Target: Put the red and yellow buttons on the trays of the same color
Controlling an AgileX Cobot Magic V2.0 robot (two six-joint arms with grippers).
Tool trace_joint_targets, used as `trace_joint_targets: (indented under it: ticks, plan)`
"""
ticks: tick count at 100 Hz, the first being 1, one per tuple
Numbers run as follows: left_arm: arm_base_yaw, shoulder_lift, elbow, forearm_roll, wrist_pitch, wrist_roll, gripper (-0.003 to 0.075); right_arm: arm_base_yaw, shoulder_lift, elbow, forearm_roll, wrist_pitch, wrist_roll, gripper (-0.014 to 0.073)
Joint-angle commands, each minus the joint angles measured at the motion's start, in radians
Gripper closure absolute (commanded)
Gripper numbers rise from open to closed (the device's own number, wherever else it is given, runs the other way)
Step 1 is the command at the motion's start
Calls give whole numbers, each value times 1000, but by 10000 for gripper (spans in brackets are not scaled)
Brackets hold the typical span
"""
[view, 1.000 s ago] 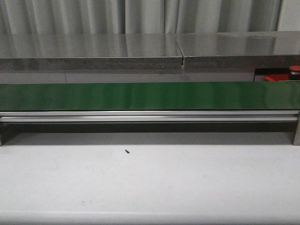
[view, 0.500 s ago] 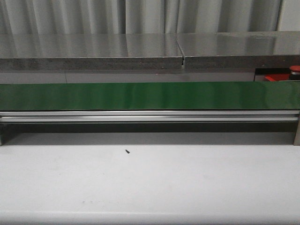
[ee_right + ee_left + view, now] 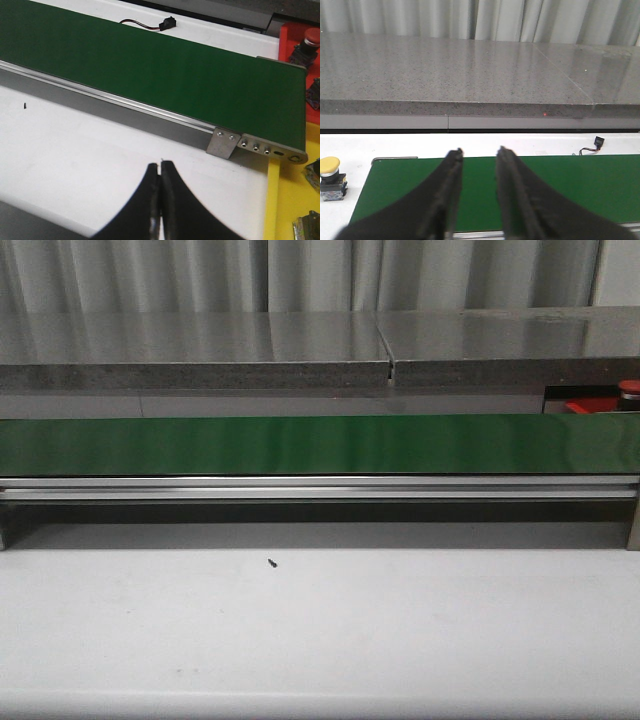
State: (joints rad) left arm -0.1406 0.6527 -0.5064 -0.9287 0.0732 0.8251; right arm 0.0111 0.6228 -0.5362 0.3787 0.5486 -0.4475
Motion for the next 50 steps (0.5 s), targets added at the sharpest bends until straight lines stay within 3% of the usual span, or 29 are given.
trace_joint_targets:
  ticks: [1, 9, 17, 38, 50]
  plan:
    - [-6, 3, -26, -13, -53, -5, 333, 2, -4, -25, 10, -56, 2, 690]
    - [-6, 3, -26, -13, -55, -5, 135, 2, -4, -25, 10, -56, 2, 690]
    - [-6, 3, -26, -20, -56, -5, 55, 2, -4, -25, 10, -56, 2, 690]
    - [22, 26, -67, -66, -139, -5, 60, 2, -4, -25, 10, -56, 2, 690]
    - [125, 105, -170, -121, -107, -5, 60, 2, -4, -25, 10, -56, 2, 690]
